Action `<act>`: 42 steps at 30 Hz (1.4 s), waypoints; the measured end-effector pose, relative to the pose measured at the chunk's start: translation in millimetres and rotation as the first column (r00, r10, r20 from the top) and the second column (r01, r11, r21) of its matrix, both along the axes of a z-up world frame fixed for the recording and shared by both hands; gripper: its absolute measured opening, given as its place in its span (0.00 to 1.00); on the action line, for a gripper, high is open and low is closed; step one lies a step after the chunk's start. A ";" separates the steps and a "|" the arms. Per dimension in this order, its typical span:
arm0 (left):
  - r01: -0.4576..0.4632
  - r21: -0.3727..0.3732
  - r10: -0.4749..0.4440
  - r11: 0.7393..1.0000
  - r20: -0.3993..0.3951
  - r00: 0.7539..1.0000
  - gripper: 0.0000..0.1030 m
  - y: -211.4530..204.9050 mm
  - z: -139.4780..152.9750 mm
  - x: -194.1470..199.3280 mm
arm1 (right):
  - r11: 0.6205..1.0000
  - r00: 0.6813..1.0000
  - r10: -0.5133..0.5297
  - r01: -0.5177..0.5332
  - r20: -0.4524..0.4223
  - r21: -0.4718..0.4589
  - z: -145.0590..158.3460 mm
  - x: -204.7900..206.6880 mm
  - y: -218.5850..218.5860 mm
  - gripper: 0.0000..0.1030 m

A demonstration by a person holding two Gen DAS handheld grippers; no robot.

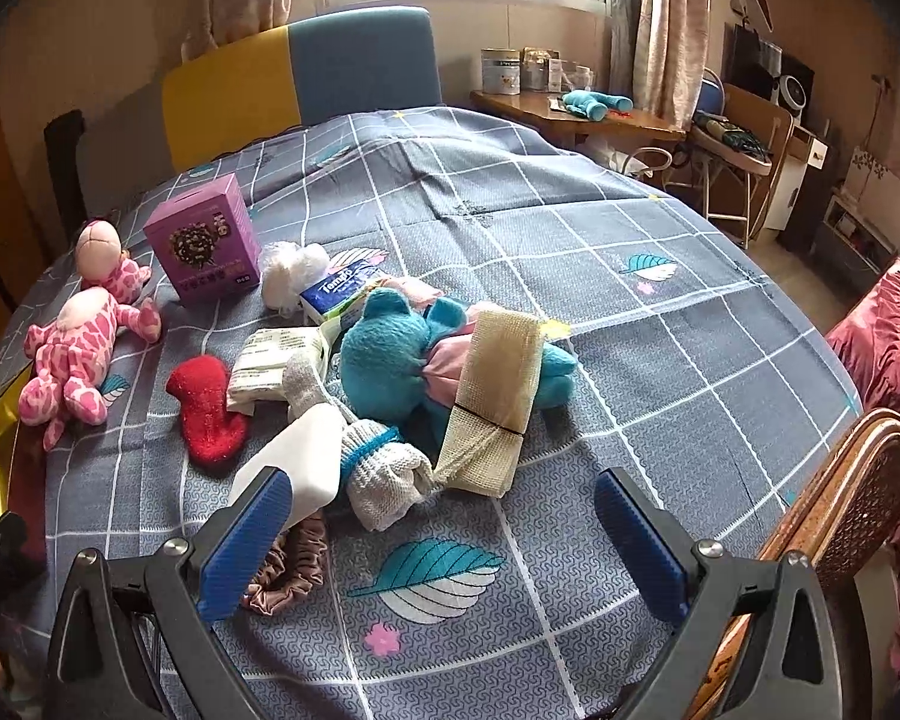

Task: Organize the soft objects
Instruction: 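Move the left gripper toward the white sponge block among the soft items, then grasp the white sponge block with the left gripper while the right gripper grasps the white knit mitten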

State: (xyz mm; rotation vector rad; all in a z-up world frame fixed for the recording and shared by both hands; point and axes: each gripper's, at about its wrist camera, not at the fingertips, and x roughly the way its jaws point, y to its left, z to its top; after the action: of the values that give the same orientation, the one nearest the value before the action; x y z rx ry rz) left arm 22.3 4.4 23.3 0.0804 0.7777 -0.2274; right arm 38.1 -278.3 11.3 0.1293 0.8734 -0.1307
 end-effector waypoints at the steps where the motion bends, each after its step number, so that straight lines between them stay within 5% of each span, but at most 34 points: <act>1: 0.010 -0.008 -0.010 1.000 -0.004 1.000 1.00 -0.4 0.3 1.9 | 1.000 1.000 0.002 -0.002 0.001 0.019 -0.5 0.2 -1.3 1.00; 12: 0.192 0.002 -0.192 0.981 -0.054 0.980 1.00 -45.1 -13.3 38.4 | 0.974 0.998 0.016 -0.031 0.065 0.226 -0.2 -7.7 -19.7 1.00; 22: 0.337 0.044 -0.334 0.940 -0.073 0.940 1.00 -93.4 -22.4 63.9 | 0.957 0.996 0.016 -0.040 0.086 0.289 -1.0 -9.3 -25.6 1.00; 33: 0.544 0.118 -0.535 0.831 -0.103 0.839 0.99 -145.1 -38.6 59.6 | 0.951 0.994 0.018 -0.050 0.104 0.306 0.0 -11.0 -27.1 1.00; 39: 0.586 0.091 -0.572 0.805 -0.141 0.808 0.87 -161.1 -50.3 72.1 | 0.948 0.994 0.017 -0.051 0.111 0.313 0.5 -11.2 -28.0 1.00; 42: 0.599 0.062 -0.585 0.798 -0.161 0.795 0.66 -169.1 -57.8 78.8 | 0.947 0.993 0.014 -0.051 0.117 0.316 0.9 -12.0 -28.4 1.00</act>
State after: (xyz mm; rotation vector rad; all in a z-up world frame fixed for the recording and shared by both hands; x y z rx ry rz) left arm 101.1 -164.7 -34.5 0.4242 0.8841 -0.8002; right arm 26.1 -306.7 12.2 0.4214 0.7772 0.0507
